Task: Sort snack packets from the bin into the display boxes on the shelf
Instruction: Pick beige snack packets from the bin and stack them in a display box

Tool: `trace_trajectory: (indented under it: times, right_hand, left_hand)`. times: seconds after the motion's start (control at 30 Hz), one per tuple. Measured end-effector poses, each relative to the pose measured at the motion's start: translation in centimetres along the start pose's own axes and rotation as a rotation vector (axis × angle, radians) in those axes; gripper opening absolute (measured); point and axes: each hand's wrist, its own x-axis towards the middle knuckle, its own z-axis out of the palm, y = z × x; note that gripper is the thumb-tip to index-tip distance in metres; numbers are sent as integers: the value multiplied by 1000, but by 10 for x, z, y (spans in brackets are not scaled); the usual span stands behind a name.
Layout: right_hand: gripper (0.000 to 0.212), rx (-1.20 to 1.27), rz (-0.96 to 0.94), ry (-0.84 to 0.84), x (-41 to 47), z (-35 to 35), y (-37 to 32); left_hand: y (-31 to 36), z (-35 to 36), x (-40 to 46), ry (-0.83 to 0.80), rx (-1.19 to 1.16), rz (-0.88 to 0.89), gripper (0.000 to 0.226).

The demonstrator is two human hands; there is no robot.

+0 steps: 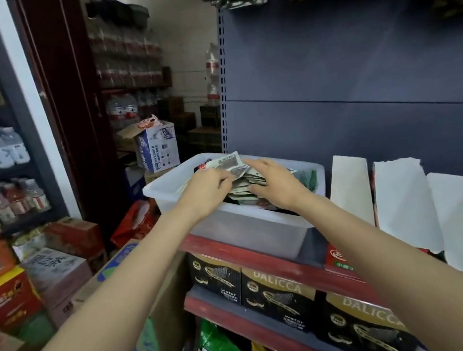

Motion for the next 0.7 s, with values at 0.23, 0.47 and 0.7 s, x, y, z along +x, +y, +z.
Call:
trace_trajectory:
  times: [0.23,0.47,0.7]
  right_hand:
    - [20,-63,-93,374,-13,-14,2]
    - [17,-3,-63,501,-50,-45,30]
    - [13,216,12,588,-103,-79,57]
  left_hand:
    - [12,-8,-7,156,-248,56,14]
    - [23,6,-4,184,-341,34,11]
    - [85,26,7,290,-590,120,18]
